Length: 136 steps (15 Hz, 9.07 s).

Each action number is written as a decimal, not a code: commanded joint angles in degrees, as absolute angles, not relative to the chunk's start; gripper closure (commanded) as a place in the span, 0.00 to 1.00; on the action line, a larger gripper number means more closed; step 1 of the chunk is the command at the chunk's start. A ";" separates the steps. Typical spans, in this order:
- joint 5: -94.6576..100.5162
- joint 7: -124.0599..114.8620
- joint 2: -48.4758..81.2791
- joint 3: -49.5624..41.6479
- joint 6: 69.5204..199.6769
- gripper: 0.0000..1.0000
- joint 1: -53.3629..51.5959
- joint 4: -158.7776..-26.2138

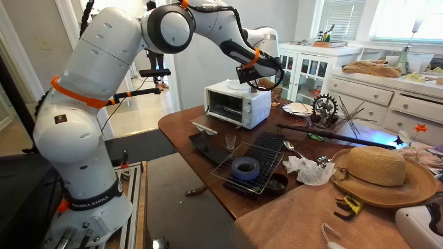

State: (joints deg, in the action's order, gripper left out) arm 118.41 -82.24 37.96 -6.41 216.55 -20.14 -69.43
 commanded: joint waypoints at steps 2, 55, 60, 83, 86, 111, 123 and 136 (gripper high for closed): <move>120.25 -88.06 40.96 -9.45 222.67 0.00 -20.78 -63.93; 117.73 -98.63 42.57 -13.29 224.88 1.00 -20.04 -59.24; 119.03 -102.71 35.68 -14.47 221.02 0.74 -24.05 -69.20; 120.30 -101.42 48.83 -15.29 230.45 0.00 -26.16 -56.44; 119.76 -101.04 51.57 -15.54 230.50 0.00 -25.94 -52.40; 115.60 -103.54 59.82 -16.50 229.32 0.76 -24.32 -38.14; 117.81 -121.00 50.79 -29.70 222.81 0.76 -25.94 -43.66; 117.31 -131.15 46.95 -29.84 196.03 0.51 -27.54 -60.67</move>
